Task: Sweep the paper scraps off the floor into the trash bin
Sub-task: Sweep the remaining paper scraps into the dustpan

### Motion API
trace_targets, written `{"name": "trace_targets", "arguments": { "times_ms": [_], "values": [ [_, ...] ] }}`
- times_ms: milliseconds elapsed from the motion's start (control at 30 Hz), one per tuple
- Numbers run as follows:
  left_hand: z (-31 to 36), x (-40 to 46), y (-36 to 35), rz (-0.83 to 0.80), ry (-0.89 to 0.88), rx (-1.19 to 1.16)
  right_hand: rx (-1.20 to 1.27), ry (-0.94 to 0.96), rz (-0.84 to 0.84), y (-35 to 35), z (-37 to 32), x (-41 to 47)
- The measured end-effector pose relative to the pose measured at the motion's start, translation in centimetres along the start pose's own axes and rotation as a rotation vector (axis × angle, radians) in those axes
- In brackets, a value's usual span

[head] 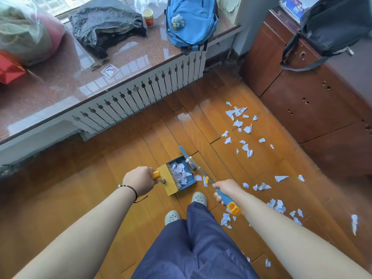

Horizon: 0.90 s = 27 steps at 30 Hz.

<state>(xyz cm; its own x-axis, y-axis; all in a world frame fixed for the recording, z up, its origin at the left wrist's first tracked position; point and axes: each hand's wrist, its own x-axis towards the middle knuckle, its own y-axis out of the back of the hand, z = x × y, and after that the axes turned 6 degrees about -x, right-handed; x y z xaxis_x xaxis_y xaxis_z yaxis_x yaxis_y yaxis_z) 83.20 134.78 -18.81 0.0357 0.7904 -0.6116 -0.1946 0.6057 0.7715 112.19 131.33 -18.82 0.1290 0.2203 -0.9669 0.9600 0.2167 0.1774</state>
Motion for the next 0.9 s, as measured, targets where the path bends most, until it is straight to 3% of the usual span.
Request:
{"name": "trace_targets", "arguments": {
  "times_ms": [233, 433, 667, 900],
  "values": [
    [-2.2, -2.4, -0.7, -0.007, -0.035, 0.026, 0.071, -0.023, 0.122, 0.3, 3.1, -0.7],
    [-4.2, -3.6, -1.4, -0.041, -0.026, 0.050, 0.028, -0.136, 0.215, -3.2, 6.3, 5.8],
    [-3.8, -4.2, -2.3, -0.036, -0.037, 0.042, 0.046, -0.130, 0.025, -11.6, 9.1, 2.1],
    [-4.0, -4.1, -2.2, -0.032, -0.042, 0.025, 0.180, -0.070, -0.047, -9.5, 9.2, -3.6]
  ]
}}
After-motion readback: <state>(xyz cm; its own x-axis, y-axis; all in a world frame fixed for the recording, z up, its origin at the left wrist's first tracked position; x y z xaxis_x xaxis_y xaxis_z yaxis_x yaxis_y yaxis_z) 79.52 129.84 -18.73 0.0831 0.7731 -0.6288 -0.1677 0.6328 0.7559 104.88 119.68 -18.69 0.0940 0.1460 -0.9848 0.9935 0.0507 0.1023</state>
